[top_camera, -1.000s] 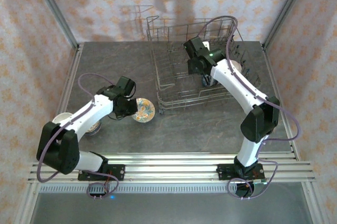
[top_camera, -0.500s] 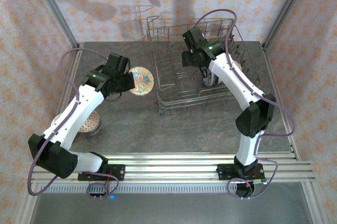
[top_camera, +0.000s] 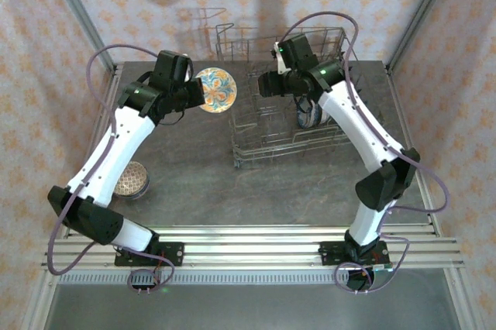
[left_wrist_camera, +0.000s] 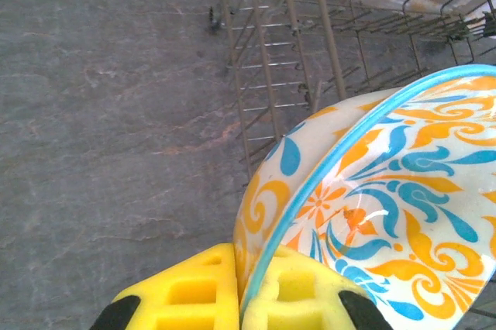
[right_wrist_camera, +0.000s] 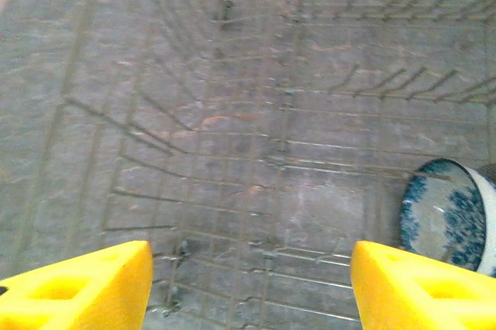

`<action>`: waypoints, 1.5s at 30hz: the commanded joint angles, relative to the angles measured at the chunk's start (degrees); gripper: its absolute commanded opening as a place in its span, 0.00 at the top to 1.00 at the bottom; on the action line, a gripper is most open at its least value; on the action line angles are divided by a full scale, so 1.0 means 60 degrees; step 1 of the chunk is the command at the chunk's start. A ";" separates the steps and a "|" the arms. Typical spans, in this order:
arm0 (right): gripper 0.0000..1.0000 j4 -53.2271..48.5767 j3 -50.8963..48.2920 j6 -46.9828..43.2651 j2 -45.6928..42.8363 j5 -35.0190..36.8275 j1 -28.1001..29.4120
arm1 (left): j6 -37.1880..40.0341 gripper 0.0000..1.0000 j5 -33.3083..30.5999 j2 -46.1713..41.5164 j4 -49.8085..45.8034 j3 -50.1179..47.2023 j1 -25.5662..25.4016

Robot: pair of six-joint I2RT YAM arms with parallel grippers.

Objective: Load the bowls into the dish rack

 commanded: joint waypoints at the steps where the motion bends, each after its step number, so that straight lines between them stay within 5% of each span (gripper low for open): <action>1: 0.34 0.0809 -0.0474 -0.0299 -0.0841 -0.1188 -0.0031 | 0.0160 1.00 0.0358 0.0134 0.0686 0.0551 -0.0146; 17: 0.47 0.1663 -0.0996 0.0488 -0.0713 -0.2397 -0.0018 | 0.0063 1.00 0.0724 0.0929 0.0969 0.1409 -0.0963; 37: 0.88 0.1643 -0.1437 0.1015 -0.0961 -0.1947 -0.0018 | 0.0032 1.00 0.0194 0.0959 0.1147 0.1396 -0.1542; 45: 1.00 0.1532 -0.1646 0.1255 -0.1262 -0.1260 -0.0018 | -0.0009 0.86 0.0179 0.1105 0.0826 0.1497 -0.1780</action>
